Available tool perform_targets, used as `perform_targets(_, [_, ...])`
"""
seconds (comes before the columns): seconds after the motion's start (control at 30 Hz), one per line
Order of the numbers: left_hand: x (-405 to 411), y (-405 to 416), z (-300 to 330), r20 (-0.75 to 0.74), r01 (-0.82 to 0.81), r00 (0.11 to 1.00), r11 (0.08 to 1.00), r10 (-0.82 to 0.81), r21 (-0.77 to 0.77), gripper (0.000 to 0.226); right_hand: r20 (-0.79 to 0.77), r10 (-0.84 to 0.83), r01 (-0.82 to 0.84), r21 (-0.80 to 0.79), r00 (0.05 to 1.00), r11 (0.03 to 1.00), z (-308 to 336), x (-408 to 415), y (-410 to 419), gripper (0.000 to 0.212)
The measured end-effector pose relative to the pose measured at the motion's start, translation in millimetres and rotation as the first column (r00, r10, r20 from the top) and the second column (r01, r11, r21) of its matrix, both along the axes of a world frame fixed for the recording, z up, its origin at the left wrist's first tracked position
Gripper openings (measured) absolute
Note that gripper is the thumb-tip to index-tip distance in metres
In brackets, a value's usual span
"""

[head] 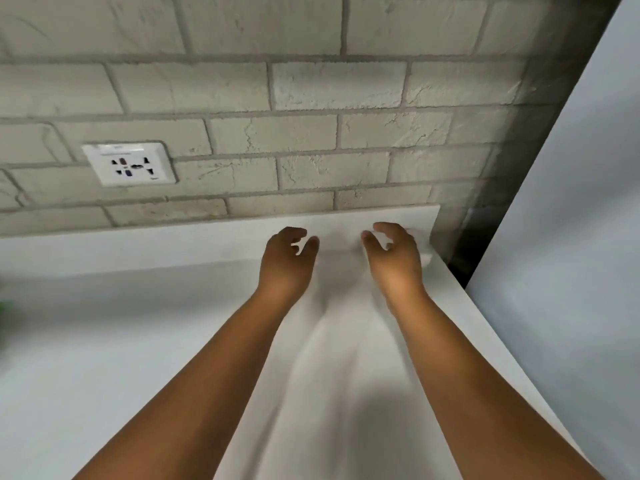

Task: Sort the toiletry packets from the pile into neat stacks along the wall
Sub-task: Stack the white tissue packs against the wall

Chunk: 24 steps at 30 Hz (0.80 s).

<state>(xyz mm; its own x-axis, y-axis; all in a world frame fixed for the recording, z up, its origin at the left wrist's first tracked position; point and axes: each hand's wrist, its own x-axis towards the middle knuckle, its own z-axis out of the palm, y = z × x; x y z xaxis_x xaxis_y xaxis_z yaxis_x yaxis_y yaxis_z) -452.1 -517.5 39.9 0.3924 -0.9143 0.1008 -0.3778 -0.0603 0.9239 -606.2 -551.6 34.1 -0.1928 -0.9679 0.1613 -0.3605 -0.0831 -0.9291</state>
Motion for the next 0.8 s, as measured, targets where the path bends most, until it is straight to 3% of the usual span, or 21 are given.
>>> perform_targets(0.1, [35, 38, 6, 0.017, -0.058, 0.998, 0.998, 0.058, -0.025, 0.037, 0.065, 0.104, -0.106, 0.037, 0.992, 0.994, 3, 48, 32, 0.029])
perform_targets(0.37, [140, 148, 1, -0.016, -0.285, 0.958, 0.957, 0.286, 0.053, 0.038, 0.058, 0.423, -0.427, 0.064, 0.904, 0.902, -1, 171, 126, 0.031])
perform_targets(0.63, [263, 262, 11, -0.062, -0.512, 0.855, 0.857, 0.515, 0.056, 0.028, 0.062, 0.607, -0.61, 0.096, 0.792, 0.787, 2, 291, 204, 0.031])
perform_targets(0.8, [347, 317, 20, -0.053, -0.573, 0.819, 0.82, 0.572, 0.002, 0.031, 0.114, 0.65, -0.66, 0.126, 0.752, 0.741, 9, 367, 245, 0.029])
